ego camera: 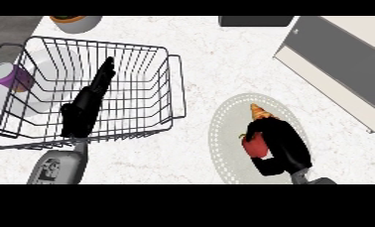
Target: Pick the bell pepper from the placemat and place it in the tiered shelf
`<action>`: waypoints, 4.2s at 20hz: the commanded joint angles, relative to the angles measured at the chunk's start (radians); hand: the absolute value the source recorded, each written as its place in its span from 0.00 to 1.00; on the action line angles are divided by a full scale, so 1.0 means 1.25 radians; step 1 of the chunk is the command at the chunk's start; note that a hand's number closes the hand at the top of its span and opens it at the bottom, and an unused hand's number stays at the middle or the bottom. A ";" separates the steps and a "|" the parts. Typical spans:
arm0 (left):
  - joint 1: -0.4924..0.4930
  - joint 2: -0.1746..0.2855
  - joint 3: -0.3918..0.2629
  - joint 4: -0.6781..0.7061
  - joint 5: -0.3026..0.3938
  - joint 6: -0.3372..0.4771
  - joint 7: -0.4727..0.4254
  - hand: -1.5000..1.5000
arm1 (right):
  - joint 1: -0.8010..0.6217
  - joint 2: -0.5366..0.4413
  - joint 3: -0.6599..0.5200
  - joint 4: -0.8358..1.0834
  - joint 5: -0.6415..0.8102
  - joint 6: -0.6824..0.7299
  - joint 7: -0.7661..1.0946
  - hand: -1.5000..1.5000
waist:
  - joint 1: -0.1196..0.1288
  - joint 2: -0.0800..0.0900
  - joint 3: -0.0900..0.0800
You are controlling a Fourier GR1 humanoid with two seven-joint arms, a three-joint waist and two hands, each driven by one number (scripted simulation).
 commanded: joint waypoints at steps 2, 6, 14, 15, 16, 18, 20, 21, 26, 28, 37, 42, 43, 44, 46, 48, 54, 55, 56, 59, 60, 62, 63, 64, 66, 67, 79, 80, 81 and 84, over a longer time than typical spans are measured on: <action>0.019 -0.036 -0.002 0.011 0.004 -0.012 -0.019 0.50 | 0.046 0.006 -0.014 -0.066 0.001 0.010 -0.021 1.00 | -0.004 0.006 -0.002; 0.013 -0.025 0.008 0.033 -0.007 -0.009 -0.029 0.50 | -0.062 0.143 -0.097 0.043 0.028 -0.034 0.213 1.00 | -0.001 0.010 -0.003; -0.012 -0.040 -0.018 0.006 -0.016 -0.019 -0.001 0.50 | -0.282 0.218 -0.250 0.109 0.077 -0.252 0.689 1.00 | 0.040 0.019 -0.003; -0.033 -0.028 -0.009 0.001 -0.005 -0.035 0.012 0.50 | -0.323 0.219 -0.248 0.109 0.080 -0.301 0.722 1.00 | 0.044 0.017 -0.002; -0.024 -0.040 -0.025 0.018 -0.017 -0.033 -0.003 0.50 | -0.357 0.219 -0.236 0.112 0.087 -0.345 0.760 1.00 | 0.051 0.019 -0.002; -0.023 -0.043 -0.026 0.006 -0.015 -0.034 0.004 0.50 | -0.457 0.219 -0.255 0.148 0.153 -0.391 0.825 1.00 | 0.056 0.016 -0.003; -0.017 -0.045 -0.019 0.044 -0.022 -0.028 -0.023 0.50 | -0.529 0.220 -0.223 0.192 0.233 -0.412 0.909 1.00 | 0.053 0.018 -0.005; -0.026 -0.051 -0.024 0.044 -0.030 -0.020 -0.007 0.50 | -0.568 0.220 -0.225 0.212 0.260 -0.417 0.933 1.00 | 0.046 0.016 -0.004; -0.019 -0.049 -0.022 0.018 -0.036 -0.016 0.008 0.50 | -0.684 0.220 -0.232 0.286 0.372 -0.415 1.055 1.00 | 0.044 0.010 -0.004; -0.032 -0.053 -0.011 0.056 -0.028 -0.021 -0.010 0.50 | -0.751 0.220 -0.262 0.294 0.437 -0.343 1.087 1.00 | 0.028 0.009 -0.006; -0.004 -0.036 0.020 0.045 -0.017 -0.028 -0.018 0.50 | -0.862 0.220 -0.317 0.307 0.647 -0.226 1.121 1.00 | 0.009 0.003 -0.004; -0.024 -0.049 0.013 0.056 -0.024 -0.026 -0.008 0.50 | -0.927 0.219 -0.403 0.347 0.725 -0.171 1.107 1.00 | 0.003 0.008 -0.003; -0.003 -0.064 -0.004 0.044 -0.044 -0.005 -0.009 0.50 | -0.912 0.219 -0.394 0.329 0.729 -0.170 1.111 1.00 | 0.004 0.005 -0.003; 0.033 -0.049 -0.001 0.028 -0.028 -0.032 -0.030 0.50 | -0.952 0.214 -0.436 0.369 0.737 -0.182 1.096 1.00 | 0.017 0.009 -0.003; -0.016 -0.044 0.021 0.019 -0.018 -0.027 0.006 0.50 | -0.970 0.194 -0.459 0.359 0.758 -0.158 1.070 1.00 | 0.008 0.007 -0.003; 0.008 -0.057 0.001 0.031 -0.036 -0.023 -0.011 0.50 | -0.979 0.177 -0.490 0.355 0.766 -0.157 1.048 1.00 | 0.006 0.008 -0.003; 0.019 -0.049 0.016 -0.002 -0.024 -0.034 0.002 0.50 | -0.955 0.167 -0.522 0.334 0.837 -0.148 1.020 1.00 | 0.005 0.006 -0.002; -0.005 -0.059 0.018 0.052 -0.038 -0.021 -0.033 0.50 | -0.960 0.153 -0.536 0.353 0.836 -0.173 1.003 1.00 | 0.002 0.009 -0.003; -0.024 -0.067 0.017 0.070 -0.052 -0.006 -0.029 0.50 | -0.982 0.134 -0.552 0.335 0.823 -0.137 0.972 1.00 | -0.003 0.008 -0.002; 0.031 -0.078 -0.009 -0.012 -0.049 -0.016 0.004 0.50 | -0.950 0.100 -0.580 0.350 0.822 -0.157 0.926 1.00 | 0.006 0.006 -0.002; -0.008 -0.036 0.034 -0.008 -0.016 -0.054 0.024 0.50 | -0.982 0.100 -0.573 0.348 0.830 -0.106 0.918 1.00 | 0.004 0.006 -0.002; 0.003 -0.060 0.018 0.059 -0.050 -0.026 -0.043 0.50 | -0.974 0.062 -0.585 0.398 0.834 -0.135 0.874 1.00 | 0.003 0.010 -0.002; 0.036 -0.080 0.002 0.034 -0.059 -0.007 -0.025 0.50 | -0.935 0.086 -0.572 0.346 0.851 -0.112 0.892 1.00 | 0.000 0.006 -0.002; 0.014 -0.089 -0.011 -0.020 -0.067 0.002 0.035 0.50 | -0.924 0.086 -0.567 0.333 0.849 -0.123 0.883 1.00 | 0.001 0.005 -0.002; 0.011 -0.056 0.030 0.033 -0.032 -0.041 -0.034 0.50 | -0.937 0.036 -0.608 0.406 0.824 -0.193 0.851 1.00 | 0.006 0.010 -0.002; 0.016 -0.065 0.019 0.028 -0.047 -0.028 -0.027 0.50 | -0.954 0.058 -0.597 0.376 0.837 -0.127 0.875 1.00 | 0.003 0.007 -0.002; -0.014 -0.054 0.042 0.036 -0.038 -0.046 -0.011 0.50 | -0.885 -0.049 -0.645 0.518 0.815 -0.358 0.806 1.00 | 0.011 0.011 -0.002; -0.002 -0.051 0.040 0.048 -0.037 -0.054 -0.027 0.50 | -0.892 -0.032 -0.662 0.442 0.751 -0.453 0.756 1.00 | 0.009 0.012 0.000; -0.010 -0.074 0.022 0.043 -0.049 -0.036 -0.019 0.50 | -0.862 -0.023 -0.669 0.449 0.736 -0.482 0.746 1.00 | 0.006 0.011 0.000; -0.007 -0.065 0.030 0.014 -0.042 -0.043 0.008 0.50 | -0.823 -0.030 -0.687 0.454 0.701 -0.554 0.730 1.00 | 0.008 0.010 -0.001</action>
